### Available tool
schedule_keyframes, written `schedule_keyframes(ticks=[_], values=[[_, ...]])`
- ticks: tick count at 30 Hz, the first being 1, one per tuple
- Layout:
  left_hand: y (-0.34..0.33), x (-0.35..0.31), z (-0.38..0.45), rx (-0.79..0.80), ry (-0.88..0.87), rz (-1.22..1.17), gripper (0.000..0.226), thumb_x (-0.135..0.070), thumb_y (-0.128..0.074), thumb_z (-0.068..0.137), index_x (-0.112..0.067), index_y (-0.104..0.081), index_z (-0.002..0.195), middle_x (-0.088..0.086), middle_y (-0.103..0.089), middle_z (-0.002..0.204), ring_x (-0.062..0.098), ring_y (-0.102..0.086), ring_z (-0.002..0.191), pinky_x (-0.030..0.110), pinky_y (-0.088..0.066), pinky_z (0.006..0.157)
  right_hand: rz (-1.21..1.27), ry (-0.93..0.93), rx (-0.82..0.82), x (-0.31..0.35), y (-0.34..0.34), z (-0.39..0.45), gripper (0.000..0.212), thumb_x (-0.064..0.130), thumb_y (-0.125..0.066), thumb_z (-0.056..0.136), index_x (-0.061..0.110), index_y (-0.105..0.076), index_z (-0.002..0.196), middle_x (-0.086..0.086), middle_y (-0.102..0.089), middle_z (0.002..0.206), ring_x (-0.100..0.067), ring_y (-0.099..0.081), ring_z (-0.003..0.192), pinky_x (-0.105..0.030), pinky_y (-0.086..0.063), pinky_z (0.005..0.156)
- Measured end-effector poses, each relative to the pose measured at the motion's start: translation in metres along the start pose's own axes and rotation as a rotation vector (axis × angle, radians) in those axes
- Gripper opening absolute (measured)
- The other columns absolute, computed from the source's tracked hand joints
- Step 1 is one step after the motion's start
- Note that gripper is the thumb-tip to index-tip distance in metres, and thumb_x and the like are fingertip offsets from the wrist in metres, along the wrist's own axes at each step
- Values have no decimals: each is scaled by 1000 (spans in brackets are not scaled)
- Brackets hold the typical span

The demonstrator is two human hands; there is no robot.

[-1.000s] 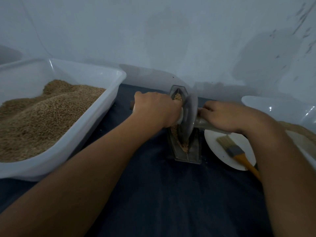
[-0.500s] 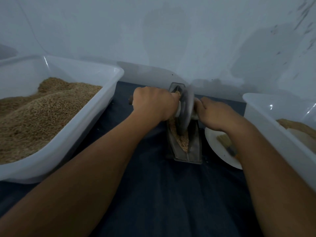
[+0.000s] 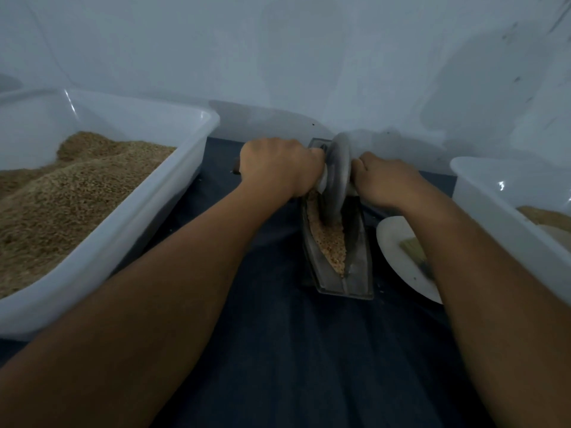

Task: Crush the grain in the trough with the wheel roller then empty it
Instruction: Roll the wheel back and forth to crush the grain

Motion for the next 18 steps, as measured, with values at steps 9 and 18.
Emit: schedule_keyframes(ticks=[9,18], values=[[-13,15,15,81,74,-49,51,-58,-17,95,-23,-38,64,3,-40,72,26,-41,72,40,-32,71,-61,-26,29,3,4,23,62,58,-13,94,19,-54,120,-15,-56,132,-33,-54,111,-42,-39,83],[-11,7,33,36,44,2,49,-55,-20,94,-19,-40,67,0,-36,67,19,-34,58,38,-29,67,-82,59,166,6,-5,41,52,49,-22,94,19,-55,121,-10,-55,132,-30,-54,115,-50,-43,100]])
Point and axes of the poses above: each hand's wrist, its own z-axis towards the middle knuckle, its own y-axis out of the back of the hand, x = y × z, the point moved 9 cm from there along z, towards the middle knuckle
